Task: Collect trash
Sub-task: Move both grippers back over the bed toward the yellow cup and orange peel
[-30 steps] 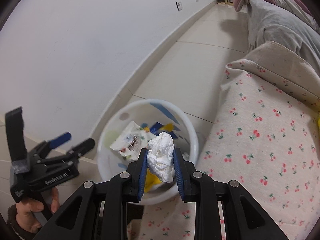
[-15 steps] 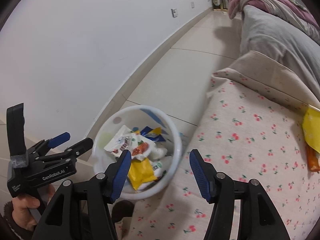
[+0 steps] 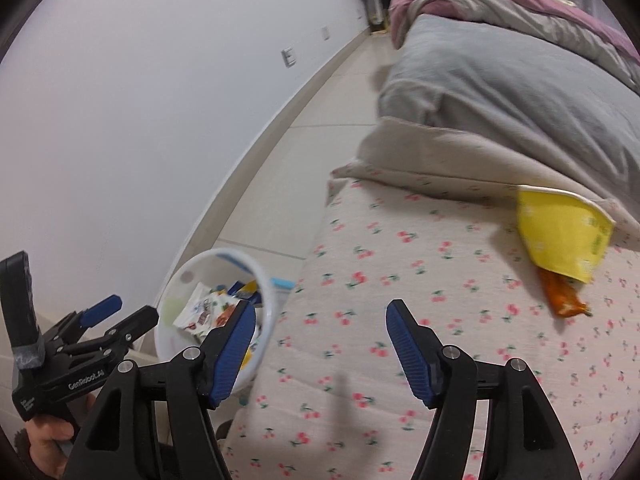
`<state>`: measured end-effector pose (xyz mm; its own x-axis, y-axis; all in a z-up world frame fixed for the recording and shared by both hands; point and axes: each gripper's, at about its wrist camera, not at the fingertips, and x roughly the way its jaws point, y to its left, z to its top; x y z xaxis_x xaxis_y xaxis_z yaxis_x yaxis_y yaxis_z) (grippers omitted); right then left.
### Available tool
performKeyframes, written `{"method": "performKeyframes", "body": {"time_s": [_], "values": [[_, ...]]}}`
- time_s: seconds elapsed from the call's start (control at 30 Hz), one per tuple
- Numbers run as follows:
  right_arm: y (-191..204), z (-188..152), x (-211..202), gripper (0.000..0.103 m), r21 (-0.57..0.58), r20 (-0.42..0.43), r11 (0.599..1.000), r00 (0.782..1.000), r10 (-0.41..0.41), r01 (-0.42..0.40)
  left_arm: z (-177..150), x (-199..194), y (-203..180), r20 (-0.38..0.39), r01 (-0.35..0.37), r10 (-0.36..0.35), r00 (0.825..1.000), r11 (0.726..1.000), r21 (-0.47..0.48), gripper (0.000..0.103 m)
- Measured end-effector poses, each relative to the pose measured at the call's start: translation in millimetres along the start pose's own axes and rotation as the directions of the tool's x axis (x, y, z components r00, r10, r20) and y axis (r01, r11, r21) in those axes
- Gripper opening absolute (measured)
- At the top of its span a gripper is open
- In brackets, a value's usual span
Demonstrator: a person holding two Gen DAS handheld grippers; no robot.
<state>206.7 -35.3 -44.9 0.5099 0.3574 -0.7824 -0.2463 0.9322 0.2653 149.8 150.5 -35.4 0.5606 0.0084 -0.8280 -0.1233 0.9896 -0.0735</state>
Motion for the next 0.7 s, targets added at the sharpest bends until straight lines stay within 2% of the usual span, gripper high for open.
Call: {"method": "performKeyframes", "body": {"time_s": [0.3, 0.63, 0.7], "values": [[-51.0, -2.0, -28.0, 0.071, 0.076, 0.049, 0.994, 0.996, -0.080, 0.076, 3.0, -6.1, -42.9, 0.029, 0.005, -0.008, 1.000, 0.996, 0.088, 0.091], [-127.2, -0.7, -50.6, 0.072, 0.192, 0.072, 0.962, 0.975, -0.212, 0.195, 10.3, -8.9, -90.6, 0.045, 0.024, -0.032, 0.998, 0.984, 0.178, 0.091], [-139.7, -0.1, -52.6, 0.078, 0.203, 0.066, 0.956, 0.972, -0.227, 0.210, 11.6, -8.0, -98.5, 0.043, 0.029, -0.038, 0.998, 0.982, 0.187, 0.091]]}}
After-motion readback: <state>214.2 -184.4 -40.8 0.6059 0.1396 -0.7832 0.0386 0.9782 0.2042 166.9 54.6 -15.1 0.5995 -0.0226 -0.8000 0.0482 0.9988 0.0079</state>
